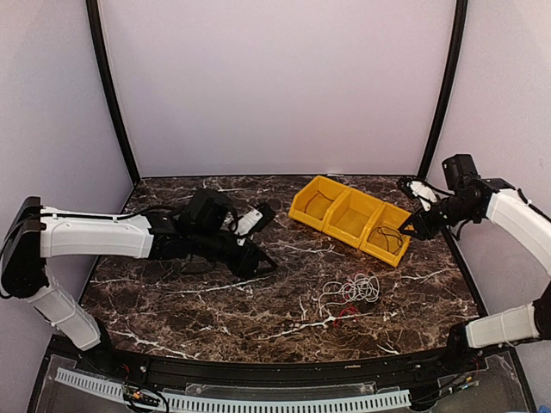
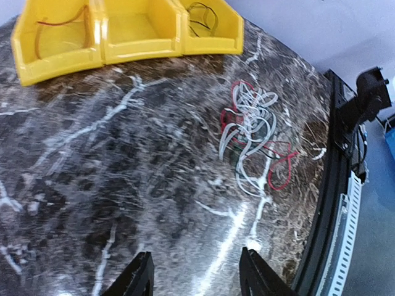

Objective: Untangle the cables

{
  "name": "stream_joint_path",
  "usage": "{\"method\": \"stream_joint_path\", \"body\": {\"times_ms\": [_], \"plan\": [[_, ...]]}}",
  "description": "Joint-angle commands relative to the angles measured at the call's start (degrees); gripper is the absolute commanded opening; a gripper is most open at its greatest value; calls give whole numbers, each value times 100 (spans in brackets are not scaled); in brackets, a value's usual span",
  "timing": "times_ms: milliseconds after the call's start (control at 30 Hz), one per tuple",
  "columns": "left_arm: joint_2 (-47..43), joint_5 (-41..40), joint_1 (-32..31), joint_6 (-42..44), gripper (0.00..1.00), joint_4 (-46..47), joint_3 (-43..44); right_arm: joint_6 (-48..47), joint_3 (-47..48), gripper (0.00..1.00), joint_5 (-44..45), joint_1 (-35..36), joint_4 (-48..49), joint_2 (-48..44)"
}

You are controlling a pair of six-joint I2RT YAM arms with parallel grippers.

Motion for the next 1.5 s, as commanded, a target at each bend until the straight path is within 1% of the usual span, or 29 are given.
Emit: {"method": "stream_joint_path", "body": {"times_ms": [0, 100, 200, 267, 367, 433, 500, 600, 700, 767, 900, 933, 967, 1000, 1033, 1067, 1133, 1267, 1467], "plan": [[520, 114, -691, -669, 48, 333, 137, -127, -685, 43, -1053, 92, 703, -515], [991, -91, -1107, -977, 48, 647, 256, -49, -901, 43, -1455, 256, 949, -405], [1422, -343, -1538, -1194, 48, 862, 437, -155, -1042, 43, -1431, 544, 1114, -217], [1658, -566, -1682, -1286, 48, 975, 544, -273, -1159, 43, -1447, 770, 1154, -107], [1911, -807, -1729, -1513, 49, 1265, 553, -541, -1369, 43, -1705, 1096, 1158, -85], [2067, -960, -1728, -1623, 50, 1451, 519, -668, -1495, 44, -1709, 1210, 1189, -134], [2214, -946, -1724, -1673, 51, 1582, 588, -679, -1596, 46, -1672, 1226, 1252, -187], [2403, -808, -1724, -1688, 51, 1709, 755, -750, -1716, 51, -1873, 1241, 1248, -111], [2524, -771, -1724, -1692, 51, 1758, 967, -934, -1584, 49, -1885, 1350, 970, 107], [2646, -783, -1724, -1674, 50, 1757, 1106, -1008, -1576, 47, -1906, 1371, 924, 63], [2949, -856, -1719, -1497, 38, 1643, 1382, -1124, -1727, 46, -2002, 1385, 936, -73], [2979, -899, -1717, -1441, 32, 1610, 1411, -1136, -1735, 46, -2020, 1385, 936, -29], [3013, -918, -1715, -1418, 28, 1609, 1439, -1139, -1711, 46, -1999, 1390, 924, 28], [3024, -949, -1706, -1417, 20, 1630, 1439, -1129, -1684, 46, -1969, 1412, 919, 104], [3033, -961, -1689, -1438, 16, 1641, 1424, -1106, -1647, 46, -1931, 1437, 914, 175], [3034, -980, -1675, -1458, 8, 1662, 1414, -1090, -1621, 45, -1892, 1476, 903, 237], [3012, -1006, -1631, -1525, 1, 1628, 1387, -1089, -1605, 45, -1822, 1563, 905, 308], [2746, -1211, -1586, -1600, 0, 1515, 1069, -1108, -1594, 44, -1819, 1683, 889, 277], [1754, -2103, -1526, -1756, 0, 1260, 99, -1229, -1582, 42, -2007, 1911, 806, 124]]}}
